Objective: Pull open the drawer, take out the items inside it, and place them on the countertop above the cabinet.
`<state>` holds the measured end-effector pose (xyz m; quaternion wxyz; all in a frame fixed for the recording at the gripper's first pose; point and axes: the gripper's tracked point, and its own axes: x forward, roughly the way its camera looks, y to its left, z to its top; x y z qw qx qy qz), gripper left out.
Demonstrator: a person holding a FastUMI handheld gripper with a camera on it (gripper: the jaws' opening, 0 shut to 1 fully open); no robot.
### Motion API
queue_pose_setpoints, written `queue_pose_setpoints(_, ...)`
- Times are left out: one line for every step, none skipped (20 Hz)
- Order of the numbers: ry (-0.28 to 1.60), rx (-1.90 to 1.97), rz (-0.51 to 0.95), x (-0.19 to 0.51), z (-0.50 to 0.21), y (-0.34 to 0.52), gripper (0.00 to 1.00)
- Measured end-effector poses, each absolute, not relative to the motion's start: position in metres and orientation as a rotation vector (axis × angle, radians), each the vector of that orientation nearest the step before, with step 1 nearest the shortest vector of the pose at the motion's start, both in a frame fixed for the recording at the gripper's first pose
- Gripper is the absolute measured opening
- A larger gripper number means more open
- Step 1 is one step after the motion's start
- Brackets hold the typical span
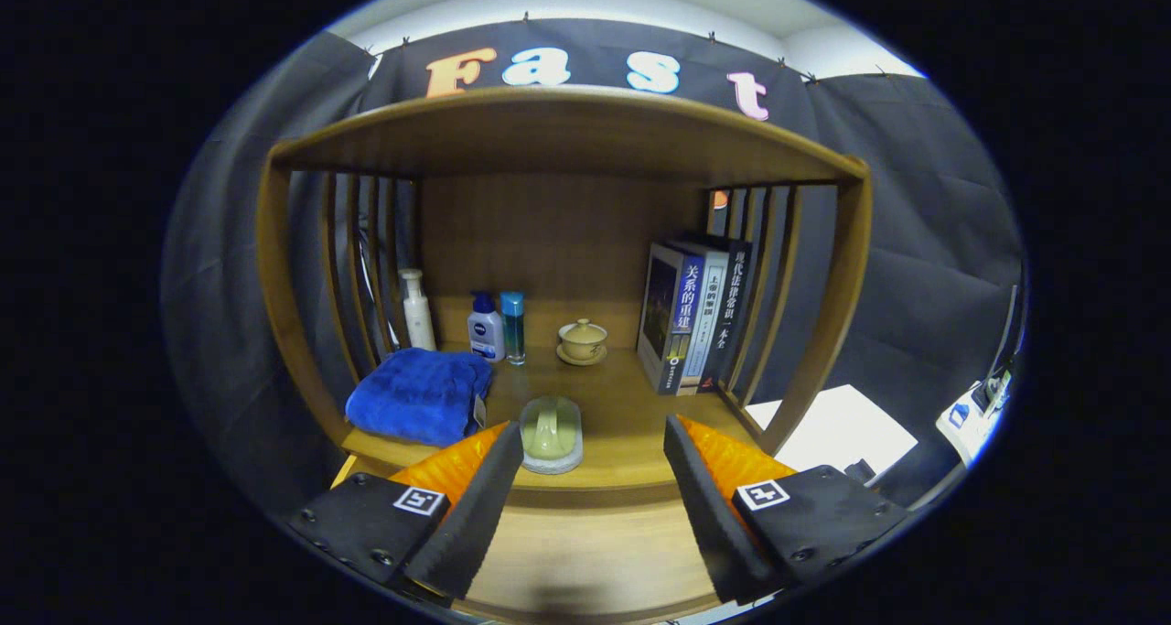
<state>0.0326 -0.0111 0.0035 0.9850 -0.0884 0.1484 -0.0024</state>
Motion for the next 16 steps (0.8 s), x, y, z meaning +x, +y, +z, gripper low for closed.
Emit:
queue_pose_setpoints(0.277, -0.175, 0.000, 0.023, 0.003, -0.013, 0.99)
queue_pose_setpoints(0.258, -0.172, 0.001, 0.012, 0.002, -0.014, 0.99)
queue_pose_setpoints(0.243, -0.171, -0.003, 0.001, 0.000, -0.018, 0.99)
queue_pose_setpoints(0.232, -0.171, -0.008, -0.009, -0.003, -0.022, 0.99)
queue_pose_setpoints(0.225, -0.174, -0.011, -0.017, -0.009, -0.026, 0.99)
queue_pose_setpoints(0.224, -0.179, -0.017, -0.027, -0.016, -0.032, 0.99)
queue_pose_setpoints(0.216, -0.175, -0.026, -0.037, -0.022, -0.037, 0.99)
queue_pose_setpoints(0.208, -0.162, -0.025, -0.046, -0.027, -0.040, 0.99)
queue_pose_setpoints(0.200, -0.149, -0.018, -0.055, -0.033, -0.041, 0.98)
queue_pose_setpoints(0.195, -0.140, -0.014, -0.064, -0.039, -0.045, 0.98)
queue_pose_setpoints(0.191, -0.136, -0.018, -0.072, -0.047, -0.050, 0.98)
queue_pose_setpoints(0.185, -0.133, -0.022, -0.081, -0.052, -0.054, 0.98)
queue_pose_setpoints(0.178, -0.127, -0.024, -0.089, -0.058, -0.057, 0.98)
queue_pose_setpoints(0.180, -0.119, -0.026, -0.095, -0.066, -0.059, 0.98)
queue_pose_setpoints(0.183, -0.107, -0.026, -0.102, -0.074, -0.061, 0.98)
queue_pose_setpoints(0.188, -0.096, -0.028, -0.109, -0.081, -0.063, 0.98)
